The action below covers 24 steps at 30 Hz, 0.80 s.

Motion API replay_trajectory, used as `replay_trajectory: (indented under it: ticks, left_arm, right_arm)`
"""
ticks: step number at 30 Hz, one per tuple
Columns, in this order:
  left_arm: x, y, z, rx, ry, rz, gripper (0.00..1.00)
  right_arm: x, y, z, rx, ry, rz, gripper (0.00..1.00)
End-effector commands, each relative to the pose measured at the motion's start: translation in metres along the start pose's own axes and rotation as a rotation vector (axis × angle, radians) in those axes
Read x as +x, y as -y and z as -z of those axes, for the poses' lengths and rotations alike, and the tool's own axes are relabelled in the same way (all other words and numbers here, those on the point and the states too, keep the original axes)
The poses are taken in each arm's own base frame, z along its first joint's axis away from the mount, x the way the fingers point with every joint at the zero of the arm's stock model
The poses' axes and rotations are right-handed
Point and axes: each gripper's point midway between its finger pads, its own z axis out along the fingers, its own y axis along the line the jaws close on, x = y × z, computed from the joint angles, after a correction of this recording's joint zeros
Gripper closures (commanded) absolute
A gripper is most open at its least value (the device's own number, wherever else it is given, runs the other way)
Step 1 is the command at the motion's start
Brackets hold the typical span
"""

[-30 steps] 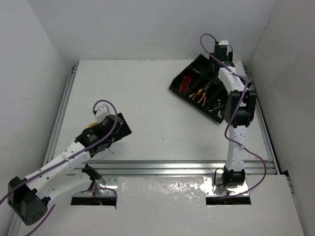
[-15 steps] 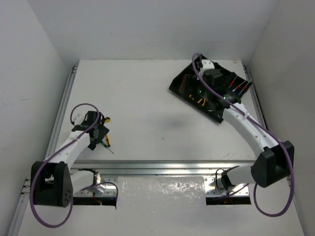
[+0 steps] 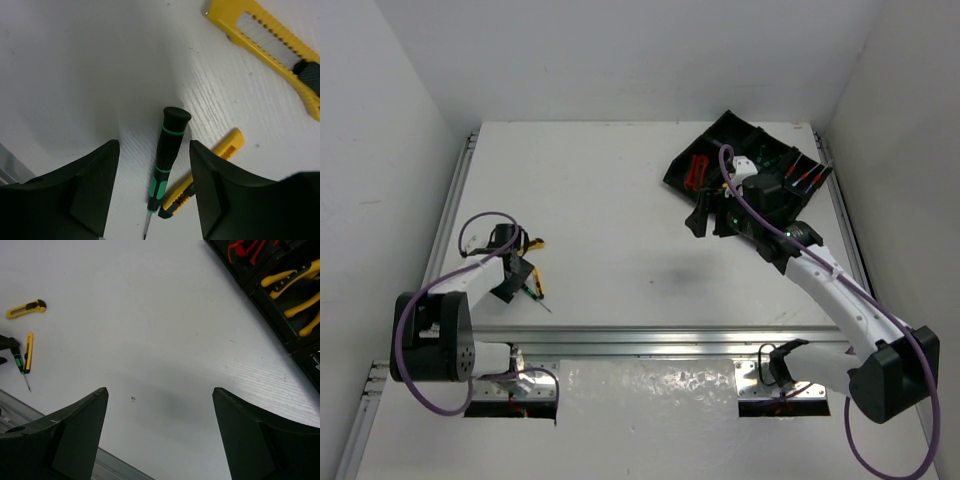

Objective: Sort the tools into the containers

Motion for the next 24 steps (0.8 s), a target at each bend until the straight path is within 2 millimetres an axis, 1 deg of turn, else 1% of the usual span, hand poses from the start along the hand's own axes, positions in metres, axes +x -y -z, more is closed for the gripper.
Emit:
replay_trajectory:
  ticks: [1,2,3,4,5,6,7,8,9,10,11,13,14,16,17,18,19,20,21,22,23,24]
  left_arm:
    - [-0.010,0.014,-0.006,0.025,0.015,0.024,0.44]
    - [-0.008,0.014,-0.008,0.022,0.007,0.021,0.44]
    - [-0.005,0.015,-0.012,0.017,-0.002,0.013,0.48]
    - [-0.004,0.016,-0.013,0.015,-0.012,0.009,0.51]
    - [-0.001,0.015,-0.016,0.003,-0.025,0.002,0.61]
    - [0.001,0.014,-0.016,-0.001,-0.031,-0.001,0.64]
    - [0.001,0.013,-0.017,-0.005,-0.033,-0.003,0.66]
    - [0.003,0.010,-0.016,-0.015,-0.039,-0.001,0.74]
    - [0.003,0.008,-0.016,-0.025,-0.037,0.002,0.78]
    - [0.003,0.006,-0.015,-0.027,-0.038,0.004,0.80]
    - [0.002,0.006,-0.011,-0.016,-0.034,0.012,0.88]
    - [0.007,0.000,-0.009,-0.019,-0.040,0.014,0.93]
    - [0.007,-0.002,-0.006,-0.004,-0.035,0.020,0.98]
    - [0.009,-0.003,0.000,0.022,-0.042,0.017,1.00]
    - [0.009,0.000,0.007,0.069,-0.040,0.021,1.00]
    - [0.008,0.003,0.012,0.103,-0.029,0.025,1.00]
    - [0.000,0.011,0.026,0.181,0.006,0.037,1.00]
    - [0.000,0.013,0.032,0.228,0.016,0.033,1.00]
    - [0.001,0.022,0.043,0.301,0.010,0.031,1.00]
    - [-0.005,0.036,0.065,0.432,0.049,0.035,1.00]
    - [-0.005,0.046,0.078,0.524,0.054,0.031,1.00]
    - [0.004,0.059,0.096,0.642,0.011,0.013,1.00]
  right_arm:
    - [-0.009,-0.011,0.007,-0.050,0.045,0.008,0.15]
    - [-0.009,-0.013,0.007,-0.059,0.046,0.004,0.15]
    - [-0.009,-0.015,0.009,-0.071,0.048,-0.003,0.16]
    - [-0.007,-0.021,0.009,-0.106,0.038,0.001,0.16]
    - [-0.005,-0.026,0.010,-0.129,0.032,0.005,0.16]
    - [-0.004,-0.030,0.012,-0.152,0.024,0.013,0.16]
    - [-0.002,-0.033,0.012,-0.173,0.016,0.020,0.16]
    - [0.001,-0.042,0.015,-0.224,0.006,0.031,0.15]
    - [0.000,-0.047,0.018,-0.252,0.010,0.037,0.15]
    - [-0.001,-0.052,0.019,-0.281,0.015,0.042,0.13]
    - [0.000,-0.061,0.023,-0.333,0.013,0.043,0.08]
    - [-0.002,-0.071,0.027,-0.389,0.036,0.051,0.03]
    - [0.000,-0.079,0.031,-0.441,0.031,0.049,0.01]
    - [0.000,-0.093,0.032,-0.517,0.036,0.055,0.01]
    - [0.006,-0.108,0.038,-0.612,0.009,0.053,0.01]
    - [0.011,-0.118,0.040,-0.671,-0.006,0.055,0.01]
    - [0.017,-0.136,0.035,-0.746,-0.021,0.065,0.01]
    - [0.024,-0.147,0.034,-0.790,-0.048,0.077,0.01]
    - [0.030,-0.155,0.029,-0.804,-0.071,0.086,0.01]
    - [0.044,-0.171,0.018,-0.819,-0.126,0.109,0.01]
    - [0.049,-0.177,0.011,-0.805,-0.140,0.114,0.01]
    - [0.056,-0.188,0.005,-0.798,-0.151,0.127,0.01]
